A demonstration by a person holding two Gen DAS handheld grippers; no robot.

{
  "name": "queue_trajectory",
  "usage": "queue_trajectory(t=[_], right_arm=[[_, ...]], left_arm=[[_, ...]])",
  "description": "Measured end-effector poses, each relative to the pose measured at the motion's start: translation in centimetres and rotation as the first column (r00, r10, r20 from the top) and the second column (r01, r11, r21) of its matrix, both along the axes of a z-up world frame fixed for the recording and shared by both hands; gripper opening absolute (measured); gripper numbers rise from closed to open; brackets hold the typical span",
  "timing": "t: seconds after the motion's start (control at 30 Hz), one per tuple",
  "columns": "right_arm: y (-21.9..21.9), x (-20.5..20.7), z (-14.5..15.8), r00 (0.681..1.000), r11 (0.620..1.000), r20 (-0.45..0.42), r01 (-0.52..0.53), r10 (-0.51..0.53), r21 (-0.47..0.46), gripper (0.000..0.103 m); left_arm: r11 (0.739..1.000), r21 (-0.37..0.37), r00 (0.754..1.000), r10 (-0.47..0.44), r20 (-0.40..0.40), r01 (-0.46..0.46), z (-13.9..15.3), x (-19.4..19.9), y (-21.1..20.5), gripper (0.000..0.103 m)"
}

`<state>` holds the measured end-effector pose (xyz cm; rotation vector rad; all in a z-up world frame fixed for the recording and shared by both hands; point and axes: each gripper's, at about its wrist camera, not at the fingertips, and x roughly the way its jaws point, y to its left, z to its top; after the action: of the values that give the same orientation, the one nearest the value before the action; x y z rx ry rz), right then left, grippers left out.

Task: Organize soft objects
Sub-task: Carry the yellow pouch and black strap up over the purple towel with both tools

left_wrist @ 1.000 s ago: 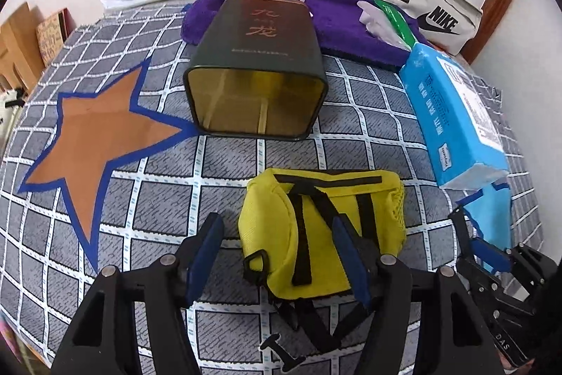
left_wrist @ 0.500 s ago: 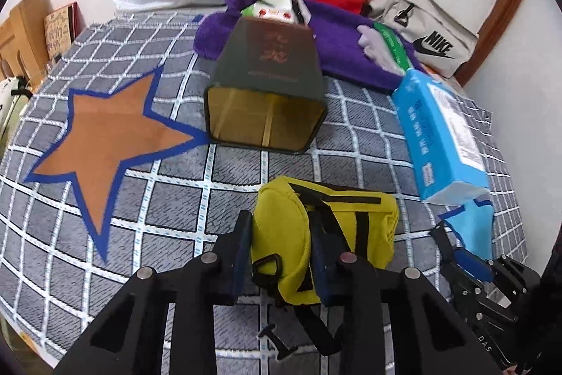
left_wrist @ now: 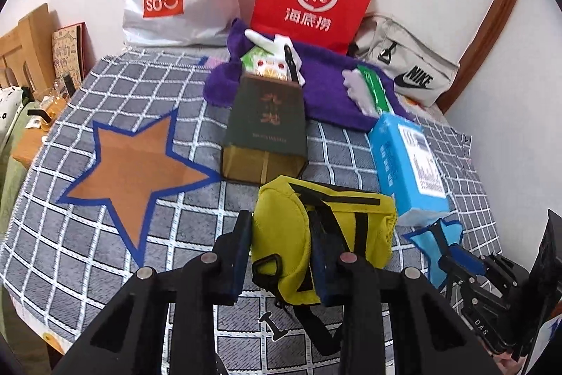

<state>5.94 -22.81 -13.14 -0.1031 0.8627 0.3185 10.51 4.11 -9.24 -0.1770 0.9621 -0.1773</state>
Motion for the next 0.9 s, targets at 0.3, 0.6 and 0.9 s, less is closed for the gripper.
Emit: queue_trajectory(t=[0.3, 0.6, 0.9], right_arm=[[-0.6, 0.6, 2.3, 0.999, 1.0, 0.034, 0.02, -0.021, 0.019, 0.02], [-0.7, 1.7, 3.8, 0.999, 0.999, 0.047, 0.017, -0.019, 0.04, 0.02], [-1.1, 3.5, 4.9, 0.998, 0.998, 0.059, 0.032, -0.035, 0.05, 0.02]], left_arm=[[1.0, -0.001, 0.999, 0.008, 0.037, -0.008, 2.2, 0.1, 0.5, 0.029], [1.0, 0.003, 0.998, 0.014, 0.056, -0.014, 3.6, 0.6, 0.8, 0.029], [1.0, 0.014, 0.997, -0.007, 0.07, 0.007, 4.9, 1.8, 0.0, 0.029]])
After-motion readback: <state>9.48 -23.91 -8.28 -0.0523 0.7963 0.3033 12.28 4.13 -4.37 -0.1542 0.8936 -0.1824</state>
